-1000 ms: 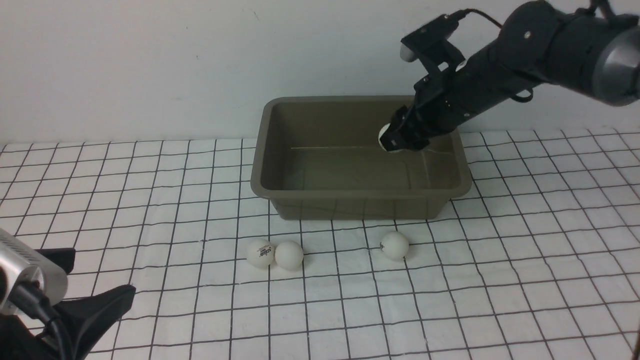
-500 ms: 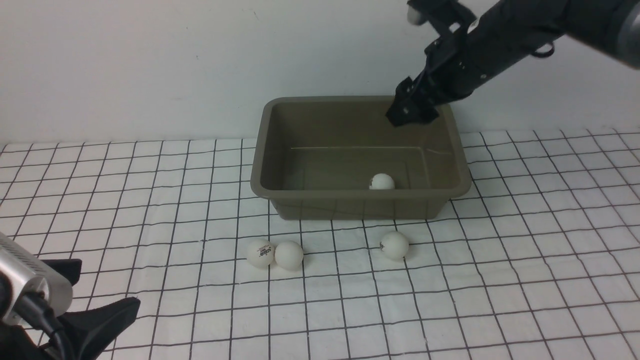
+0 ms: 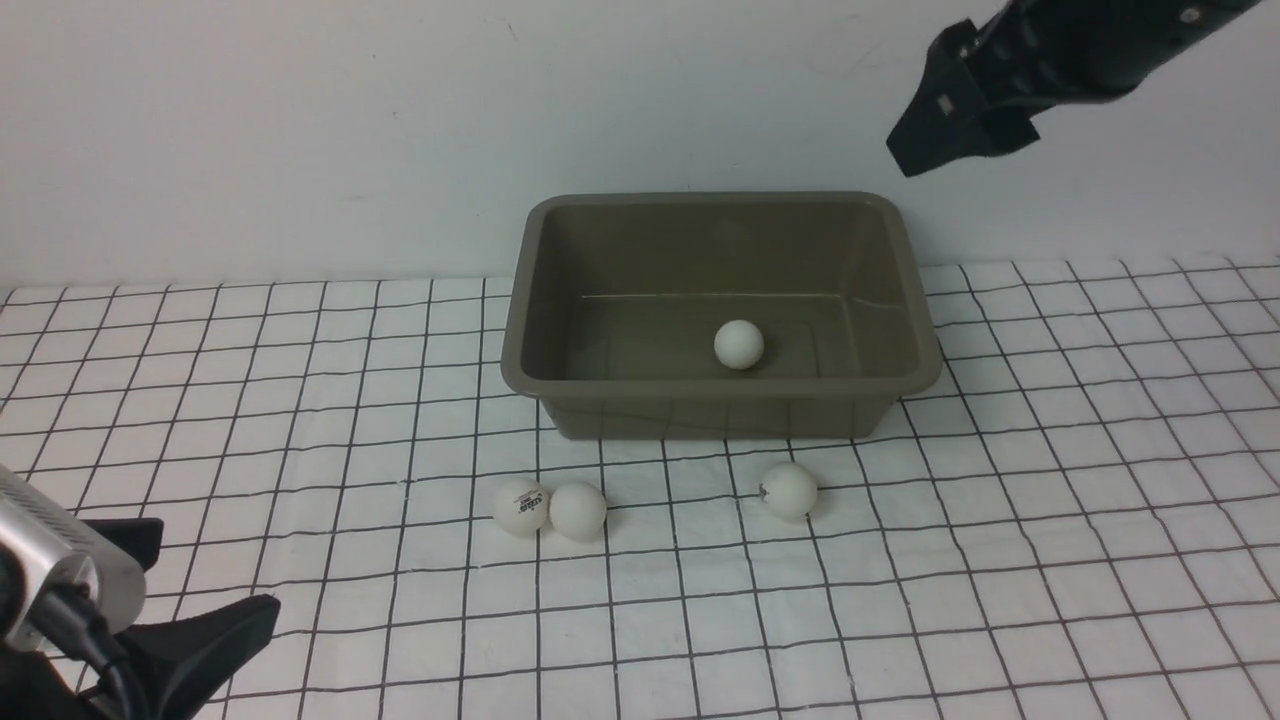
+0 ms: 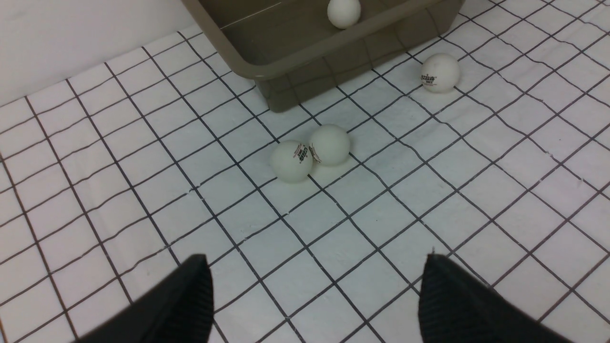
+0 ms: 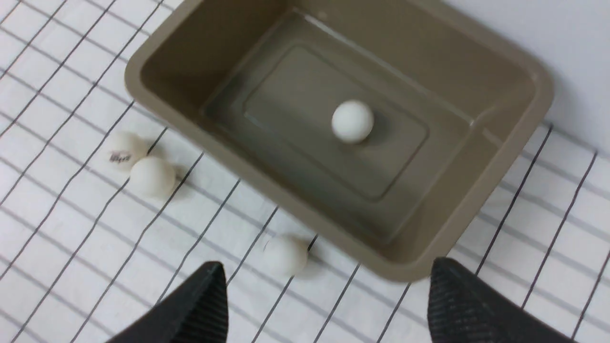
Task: Put the table tennis balls into the box on the white checkered tablecloth.
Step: 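Reach for and grasp a ping pong ball on the table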
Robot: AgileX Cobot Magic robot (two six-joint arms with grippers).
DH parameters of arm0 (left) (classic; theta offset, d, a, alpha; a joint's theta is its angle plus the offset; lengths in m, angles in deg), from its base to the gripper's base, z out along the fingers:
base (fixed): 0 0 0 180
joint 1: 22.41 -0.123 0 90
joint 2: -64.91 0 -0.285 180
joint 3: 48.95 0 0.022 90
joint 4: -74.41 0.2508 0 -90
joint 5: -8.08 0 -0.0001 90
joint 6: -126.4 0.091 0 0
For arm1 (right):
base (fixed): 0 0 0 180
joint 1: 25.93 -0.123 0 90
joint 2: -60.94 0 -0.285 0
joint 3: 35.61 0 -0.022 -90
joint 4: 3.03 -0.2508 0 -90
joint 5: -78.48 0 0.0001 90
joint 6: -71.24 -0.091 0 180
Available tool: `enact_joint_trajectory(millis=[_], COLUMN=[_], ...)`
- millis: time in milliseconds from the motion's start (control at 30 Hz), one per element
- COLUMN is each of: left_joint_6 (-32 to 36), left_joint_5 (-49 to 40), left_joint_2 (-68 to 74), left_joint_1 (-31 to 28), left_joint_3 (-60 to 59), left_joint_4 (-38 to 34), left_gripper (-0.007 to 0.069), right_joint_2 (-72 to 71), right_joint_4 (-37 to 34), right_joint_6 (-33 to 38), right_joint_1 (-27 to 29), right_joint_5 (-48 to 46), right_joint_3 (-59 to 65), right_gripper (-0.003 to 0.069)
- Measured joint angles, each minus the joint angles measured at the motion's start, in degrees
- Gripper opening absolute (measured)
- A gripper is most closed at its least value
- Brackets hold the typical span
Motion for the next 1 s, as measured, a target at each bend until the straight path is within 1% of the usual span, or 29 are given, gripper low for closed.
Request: enact_joint_trajectory(millis=[100,200,233,300,333,367,433,467,533,633,800,1000], left_joint_6=[0.0,0.0,0.0,0.0,0.0,0.0,0.0,0.0,0.0,0.0,0.0,0.0], left_joint_5=[0.0,0.0,0.0,0.0,0.0,0.0,0.0,0.0,0.0,0.0,0.0,0.0], left_joint_2=[0.0,0.0,0.0,0.0,0.0,0.0,0.0,0.0,0.0,0.0,0.0,0.0], left_joint_1=[0.0,0.0,0.0,0.0,0.0,0.0,0.0,0.0,0.0,0.0,0.0,0.0], left_joint_3=[0.0,0.0,0.0,0.0,0.0,0.0,0.0,0.0,0.0,0.0,0.0,0.0], left_joint_4=[0.0,0.0,0.0,0.0,0.0,0.0,0.0,0.0,0.0,0.0,0.0,0.0], left_gripper=[0.0521,0.0521,0.0521,0.0521,0.0521,0.0521,0.0521,0.0521,0.0521,0.0521,0.0521,0.0521], right_joint_2=[-2.21,-3.39,-3.44,-3.68,-3.75,-3.75,-3.75,-3.75,-3.75,-3.2,0.48,5.61], right_joint_4=[-0.36,-1.43,-1.57,-3.9,-5.13,-6.22,-7.72,-8.01,-8.27,-8.57,-8.98,-9.32], right_joint_6=[-1.36,-2.08,-2.08,-2.01,-1.76,-0.91,0.37,0.63,0.81,0.99,1.11,1.11], right_joint_1=[0.0,0.0,0.0,0.0,-0.21,-0.67,-2.08,-2.85,-4.22,-7.33,-9.65,-9.78], right_joint_5=[-0.07,-0.07,-0.07,0.82,2.85,6.83,17.16,22.3,27.1,38.22,43.98,48.72], right_joint_3=[4.39,12.82,12.82,19.71,23.56,28.42,35.42,37.69,40.42,44.55,44.9,44.9], right_gripper=[0.0505,0.0505,0.0505,0.0505,0.0505,0.0505,0.0505,0.0505,0.0505,0.0505,0.0505,0.0518])
